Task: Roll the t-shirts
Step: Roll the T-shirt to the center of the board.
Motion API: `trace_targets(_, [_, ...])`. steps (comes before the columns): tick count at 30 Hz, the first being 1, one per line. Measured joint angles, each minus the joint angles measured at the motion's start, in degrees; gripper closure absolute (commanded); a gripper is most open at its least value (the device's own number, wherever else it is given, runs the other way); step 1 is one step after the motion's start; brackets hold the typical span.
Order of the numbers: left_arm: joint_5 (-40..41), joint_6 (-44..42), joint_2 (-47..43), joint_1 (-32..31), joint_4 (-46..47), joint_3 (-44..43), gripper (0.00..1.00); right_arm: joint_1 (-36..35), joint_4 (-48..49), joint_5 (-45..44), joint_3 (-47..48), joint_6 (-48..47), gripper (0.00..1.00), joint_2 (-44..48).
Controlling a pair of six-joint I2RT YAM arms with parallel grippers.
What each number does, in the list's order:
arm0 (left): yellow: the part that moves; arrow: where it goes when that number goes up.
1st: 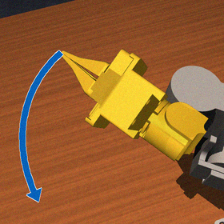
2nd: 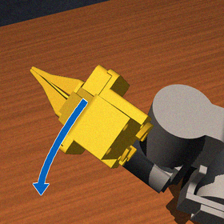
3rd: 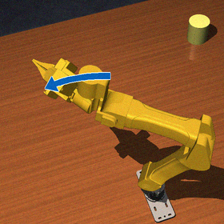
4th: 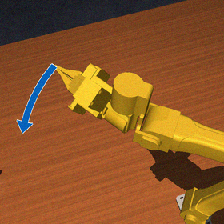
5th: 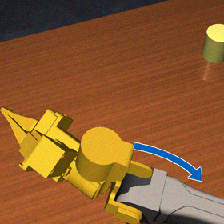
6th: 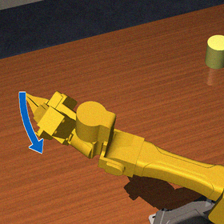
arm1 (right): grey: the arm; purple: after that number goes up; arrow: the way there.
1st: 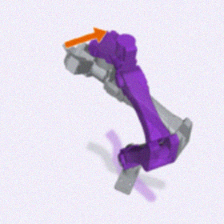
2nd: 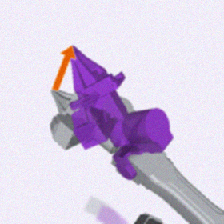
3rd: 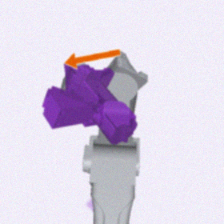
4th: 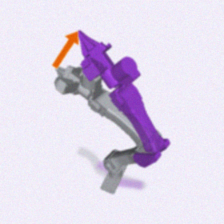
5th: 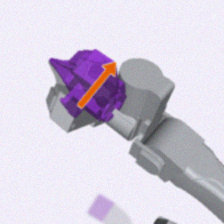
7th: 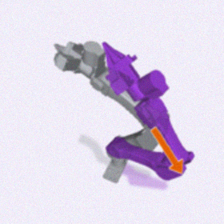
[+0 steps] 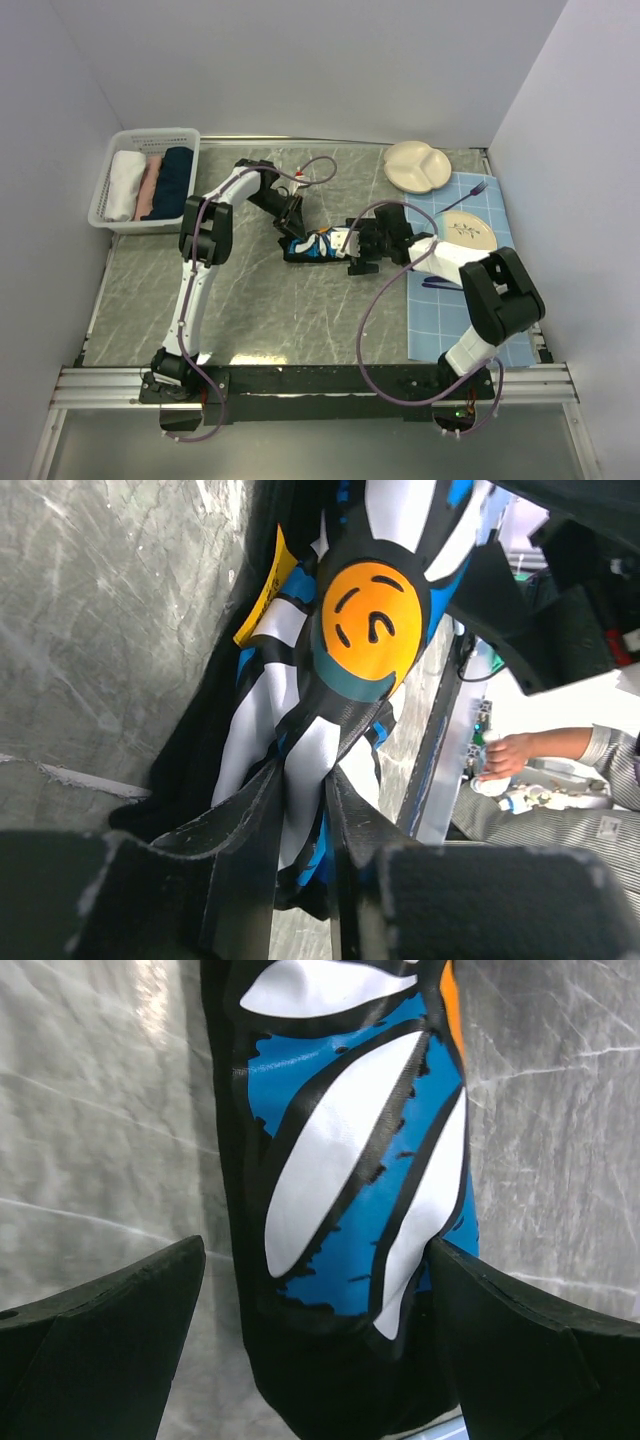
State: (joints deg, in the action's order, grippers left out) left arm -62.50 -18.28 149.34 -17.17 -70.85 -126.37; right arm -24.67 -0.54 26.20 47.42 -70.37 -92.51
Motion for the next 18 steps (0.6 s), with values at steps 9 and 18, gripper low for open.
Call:
trace_targets(9, [1.2, 2.5, -5.2, 0.3, 8.2, 7.1, 0.46, 0.3, -5.1, -1.9, 10.6, -4.1, 0.25, -9.4])
trace_targets(18, [15.2, 4.6, -32.2, 2.9, 31.7, 30.6, 0.37, 1.4, -16.5, 1.2, 23.9, -2.8, 0.33, -16.2])
